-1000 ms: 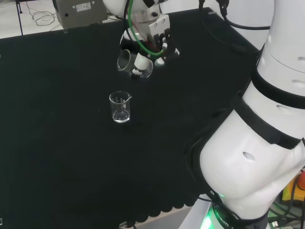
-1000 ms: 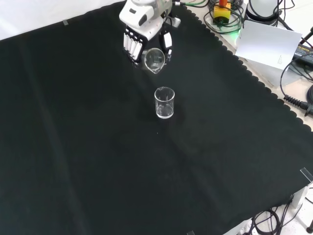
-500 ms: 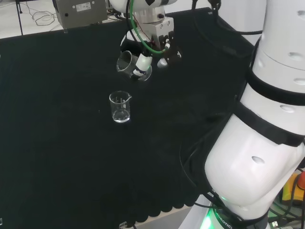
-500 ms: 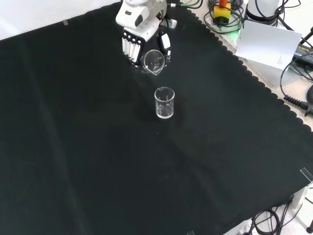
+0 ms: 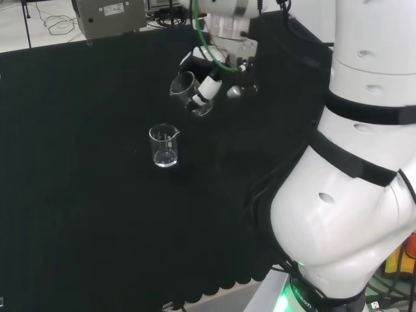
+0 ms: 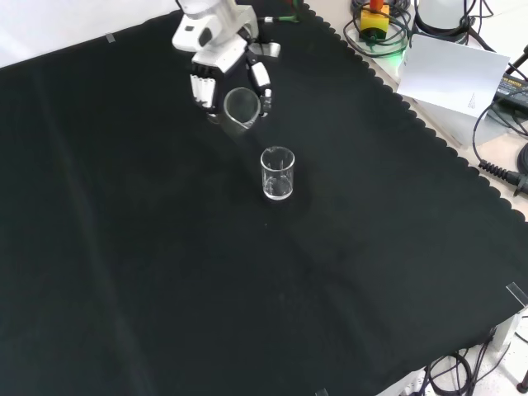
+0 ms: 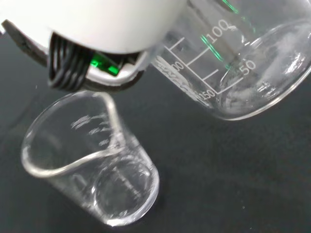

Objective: Place the beaker back on the table.

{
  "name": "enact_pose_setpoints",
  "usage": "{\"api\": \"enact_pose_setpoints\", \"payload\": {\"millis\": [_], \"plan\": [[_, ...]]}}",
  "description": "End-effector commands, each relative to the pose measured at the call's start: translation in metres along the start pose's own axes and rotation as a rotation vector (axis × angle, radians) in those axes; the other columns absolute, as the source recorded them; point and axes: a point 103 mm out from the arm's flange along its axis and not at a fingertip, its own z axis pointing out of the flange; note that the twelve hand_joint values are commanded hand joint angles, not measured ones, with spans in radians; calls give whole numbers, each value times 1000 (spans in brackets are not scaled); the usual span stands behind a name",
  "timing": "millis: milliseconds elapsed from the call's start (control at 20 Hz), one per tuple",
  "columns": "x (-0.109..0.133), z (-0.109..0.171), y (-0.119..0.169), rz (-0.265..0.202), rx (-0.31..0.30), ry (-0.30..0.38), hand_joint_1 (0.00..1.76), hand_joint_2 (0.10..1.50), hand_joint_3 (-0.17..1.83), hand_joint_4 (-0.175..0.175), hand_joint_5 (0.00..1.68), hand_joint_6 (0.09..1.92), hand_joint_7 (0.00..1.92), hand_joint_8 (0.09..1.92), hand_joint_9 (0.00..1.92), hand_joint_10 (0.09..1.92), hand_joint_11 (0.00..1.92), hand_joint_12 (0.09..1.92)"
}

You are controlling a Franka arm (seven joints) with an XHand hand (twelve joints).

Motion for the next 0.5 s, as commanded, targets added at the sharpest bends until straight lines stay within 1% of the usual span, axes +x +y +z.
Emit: {"api": "enact_pose_setpoints", "payload": {"millis": [50,250,500], "plan": [[-33,23,17,-22,-86,149,1287,624,897,-175,1058,1125,1118,1103,1419,961,1087,874],[-34,33,25,-26,-80,169,1289,626,878,-175,1070,1096,1129,1074,1422,941,1092,861],[-34,43,33,-30,-87,198,1295,631,835,-175,1097,1028,1156,1004,1431,888,1104,834]]}}
